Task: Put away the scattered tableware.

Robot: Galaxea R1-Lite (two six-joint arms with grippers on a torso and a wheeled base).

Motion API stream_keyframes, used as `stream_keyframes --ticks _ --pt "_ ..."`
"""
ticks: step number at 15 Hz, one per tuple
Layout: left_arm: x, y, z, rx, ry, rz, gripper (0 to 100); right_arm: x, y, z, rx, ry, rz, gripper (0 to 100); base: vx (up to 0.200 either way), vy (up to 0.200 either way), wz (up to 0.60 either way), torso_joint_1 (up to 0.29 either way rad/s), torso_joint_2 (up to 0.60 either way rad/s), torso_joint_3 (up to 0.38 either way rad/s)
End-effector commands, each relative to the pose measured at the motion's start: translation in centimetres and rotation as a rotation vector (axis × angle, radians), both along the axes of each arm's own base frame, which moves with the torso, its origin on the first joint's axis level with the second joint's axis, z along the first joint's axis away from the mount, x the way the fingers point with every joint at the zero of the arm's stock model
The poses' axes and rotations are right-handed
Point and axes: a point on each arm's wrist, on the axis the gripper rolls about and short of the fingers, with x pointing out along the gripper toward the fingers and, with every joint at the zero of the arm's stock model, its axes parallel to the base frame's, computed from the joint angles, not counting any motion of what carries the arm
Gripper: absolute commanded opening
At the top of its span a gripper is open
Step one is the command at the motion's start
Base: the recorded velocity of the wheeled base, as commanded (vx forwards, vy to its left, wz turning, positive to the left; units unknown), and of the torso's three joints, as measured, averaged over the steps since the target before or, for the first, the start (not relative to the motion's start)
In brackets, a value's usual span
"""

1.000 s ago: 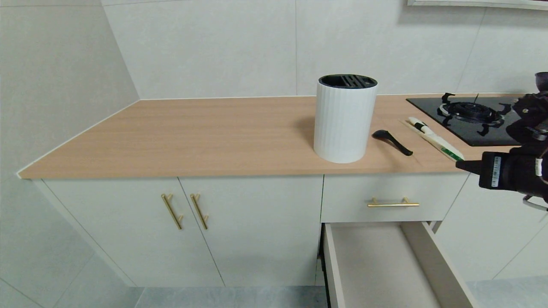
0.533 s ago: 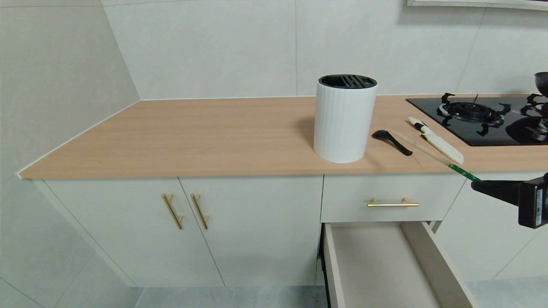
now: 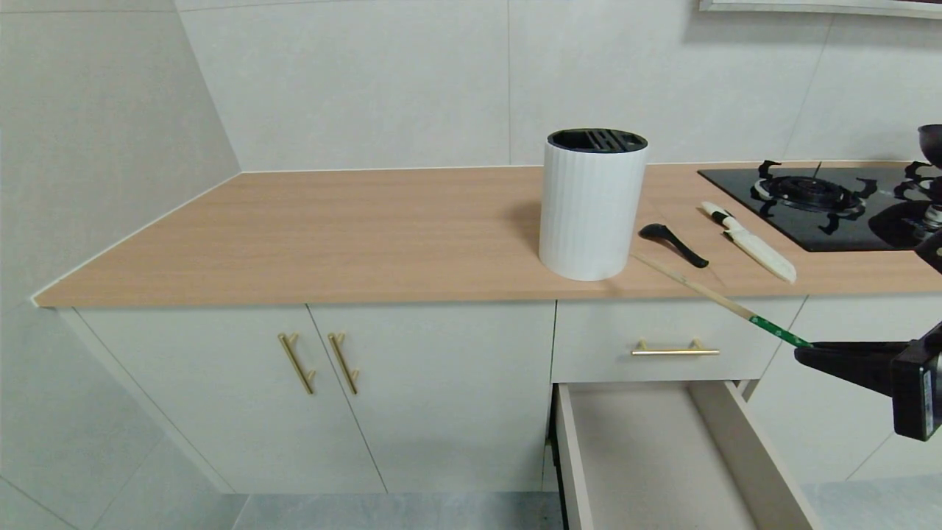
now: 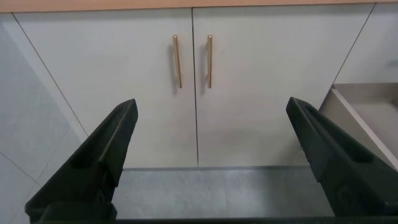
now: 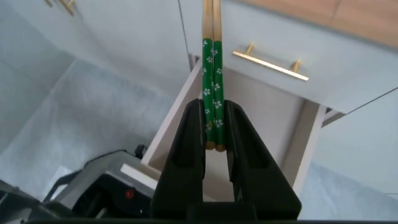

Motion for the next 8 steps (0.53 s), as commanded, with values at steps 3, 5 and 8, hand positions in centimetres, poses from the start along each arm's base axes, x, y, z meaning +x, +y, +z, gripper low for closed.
stream_keyframes --ticks 3,5,8 --pt "0.0 0.0 -0.02 0.0 0.001 0.001 100 0.7 0.5 -1.09 -0.016 0.053 0.018 0 0.0 0.0 0.0 -0.111 0.27 0.157" --pt "0.0 0.0 -0.02 0.0 0.001 0.0 100 0.86 0.58 -1.33 -0.02 0.065 0.022 0 0.0 0.0 0.0 -0.171 0.44 0.263" --pt "0.0 0.0 -0.02 0.0 0.001 0.0 100 0.79 0.81 -1.6 -0.03 0.071 0.038 0 0.0 0.0 0.0 -0.183 0.47 0.279"
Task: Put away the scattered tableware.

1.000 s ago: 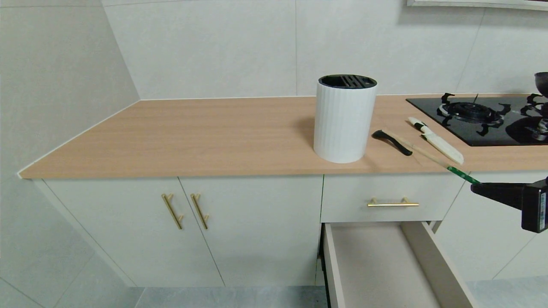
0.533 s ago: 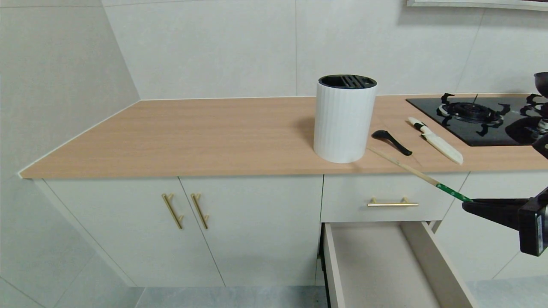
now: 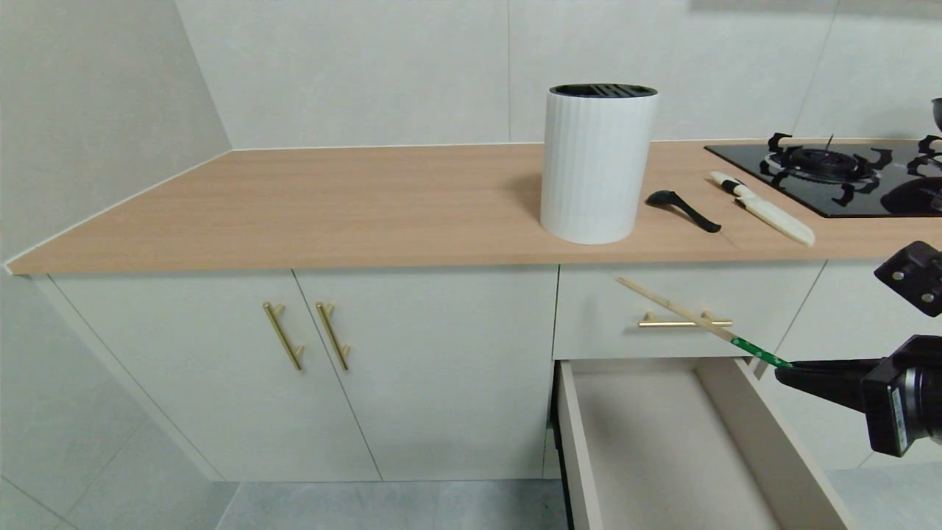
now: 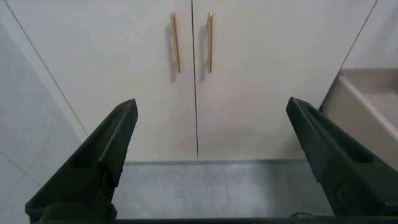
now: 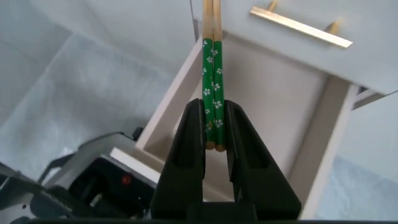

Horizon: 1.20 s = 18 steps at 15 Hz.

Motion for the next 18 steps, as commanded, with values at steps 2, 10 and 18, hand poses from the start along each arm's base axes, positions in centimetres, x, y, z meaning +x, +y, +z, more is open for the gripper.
stream_keyframes --ticks 2,10,18 --pt "0.0 0.0 0.0 0.0 0.0 -0.001 100 0.3 0.4 -0.5 -0.01 0.025 0.015 0 0.0 0.0 0.0 -0.164 0.47 0.288" --pt "0.0 0.0 0.0 0.0 0.0 0.001 100 1.8 0.9 -2.3 -0.037 0.107 0.014 0 0.0 0.0 0.0 -0.134 0.43 0.289" --pt "0.0 0.0 0.0 0.0 0.0 -0.001 100 3.9 1.5 -4.5 -0.074 0.213 0.004 0 0.0 0.0 0.0 -0.007 0.03 0.018"
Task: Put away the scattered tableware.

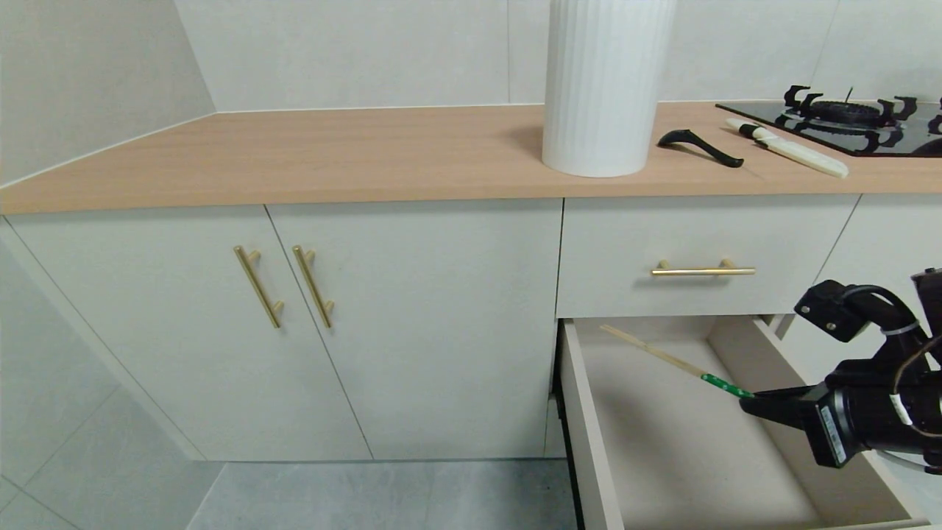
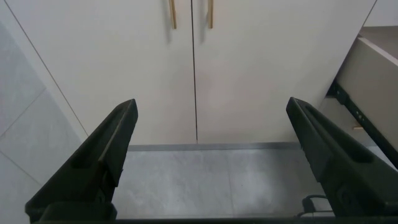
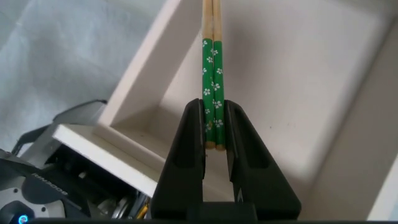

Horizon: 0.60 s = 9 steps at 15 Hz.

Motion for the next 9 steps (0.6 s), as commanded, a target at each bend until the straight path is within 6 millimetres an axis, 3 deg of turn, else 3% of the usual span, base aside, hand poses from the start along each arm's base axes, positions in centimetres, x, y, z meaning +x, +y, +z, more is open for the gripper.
stream_keyframes --ticks 1,5,9 --pt "0.0 0.0 0.0 0.0 0.0 -0.001 100 1.7 0.5 -1.9 -0.036 0.084 -0.014 0 0.0 0.0 0.0 0.0 0.0 0.0" --pt "0.0 0.0 0.0 0.0 0.0 0.0 100 4.1 1.1 -4.4 -0.106 0.152 -0.077 0 0.0 0.0 0.0 0.0 0.0 0.0" --pt "0.0 0.0 0.0 0.0 0.0 -0.001 100 7.6 4.7 -7.1 -0.034 0.225 -0.238 0 0.0 0.0 0.0 0.0 0.0 0.0"
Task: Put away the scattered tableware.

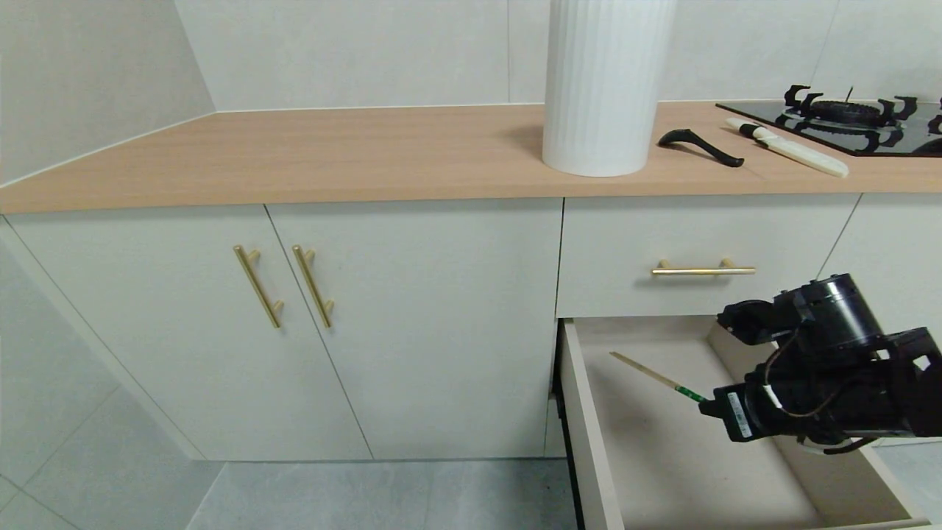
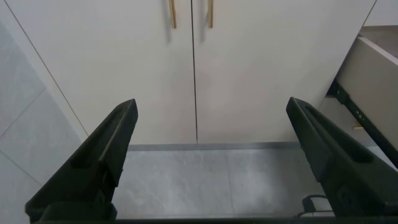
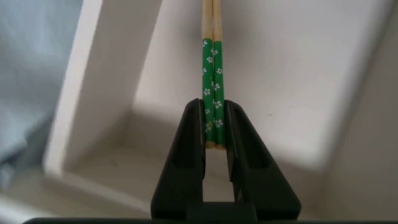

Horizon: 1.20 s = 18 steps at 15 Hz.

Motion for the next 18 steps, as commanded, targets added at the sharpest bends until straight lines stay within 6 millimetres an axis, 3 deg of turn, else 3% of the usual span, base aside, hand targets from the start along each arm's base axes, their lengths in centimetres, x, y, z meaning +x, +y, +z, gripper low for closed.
stream_keyframes --ticks 1,2,3,6,12,13,18 --pt "0.0 0.0 0.0 0.0 0.0 0.0 100 2.5 2.7 -2.9 0.004 0.053 -0.071 0 0.0 0.0 0.0 0.0 0.0 0.0" --pt "0.0 0.0 0.0 0.0 0.0 0.001 100 2.6 2.8 -3.2 0.004 0.051 -0.08 0 0.0 0.0 0.0 0.0 0.0 0.0" --pt "0.0 0.0 0.0 0.0 0.0 0.0 100 4.3 3.4 -5.0 0.006 0.009 -0.141 0 0.0 0.0 0.0 0.0 0.0 0.0" --pt "0.0 0.0 0.0 0.0 0.0 0.0 100 5.7 3.9 -7.8 0.005 -0.015 -0.188 0 0.0 0.0 0.0 0.0 0.0 0.0" --pt "0.0 0.0 0.0 0.0 0.0 0.0 100 6.2 4.2 -10.7 -0.032 0.025 -0.197 0 0.0 0.0 0.0 0.0 0.0 0.0" --pt "0.0 0.0 0.0 0.0 0.0 0.001 100 6.2 4.3 -12.3 -0.059 0.061 -0.195 0 0.0 0.0 0.0 0.0 0.0 0.0" --pt "0.0 0.0 0.0 0.0 0.0 0.001 100 6.6 4.5 -14.0 -0.078 0.065 -0.205 0 0.0 0.0 0.0 0.0 0.0 0.0"
